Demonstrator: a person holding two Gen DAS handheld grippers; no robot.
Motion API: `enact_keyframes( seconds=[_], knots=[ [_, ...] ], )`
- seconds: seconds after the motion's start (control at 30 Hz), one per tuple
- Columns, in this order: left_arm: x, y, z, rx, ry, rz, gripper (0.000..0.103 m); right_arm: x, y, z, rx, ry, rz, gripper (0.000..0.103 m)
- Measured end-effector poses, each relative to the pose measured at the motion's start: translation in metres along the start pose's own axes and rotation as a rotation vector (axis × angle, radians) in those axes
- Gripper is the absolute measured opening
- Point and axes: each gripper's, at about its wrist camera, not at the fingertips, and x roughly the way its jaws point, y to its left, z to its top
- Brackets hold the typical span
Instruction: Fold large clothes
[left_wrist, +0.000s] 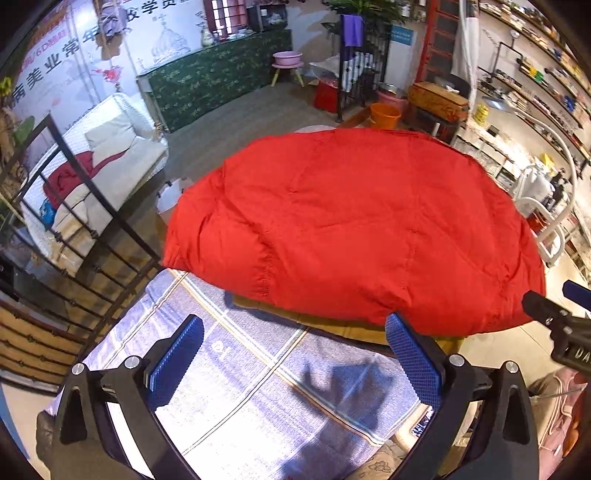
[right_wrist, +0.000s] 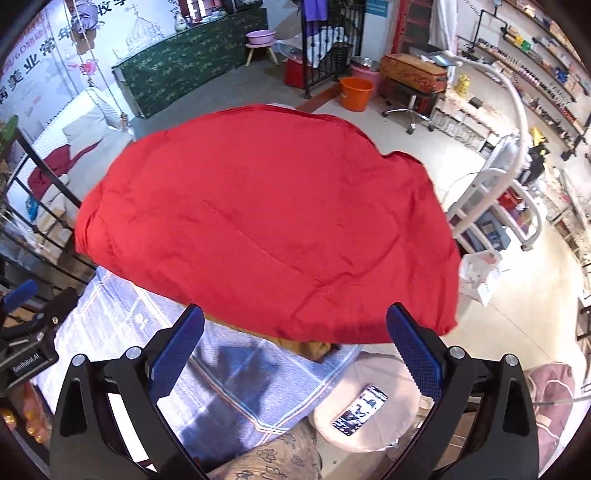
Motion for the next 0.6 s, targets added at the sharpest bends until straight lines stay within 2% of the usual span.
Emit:
enact_keyframes(
  seconds=[0.2,0.37,0.43,0.6],
  knots=[
    [0.011,-0.010,0.014,0.110,0.083,0.006,0.097,-0.008,0.000,-0.002,0.016,-0.017,-0.024,0.098],
    [0.020,-0.016,0.030,0.145,0.144,0.003,0.097,-0.008,0.002,0.002,0.023,-0.006,-0.032,0.098],
    [0.022,-0.019,0.034,0.153,0.153,0.008,0.097,-0.004,0.003,0.005,0.020,0.024,-0.037,0.098],
    [0.020,-0.020,0.040,0.142,0.144,0.000,0.097,-0.006,0.001,0.012,0.038,0.021,-0.033,0.098]
  ],
)
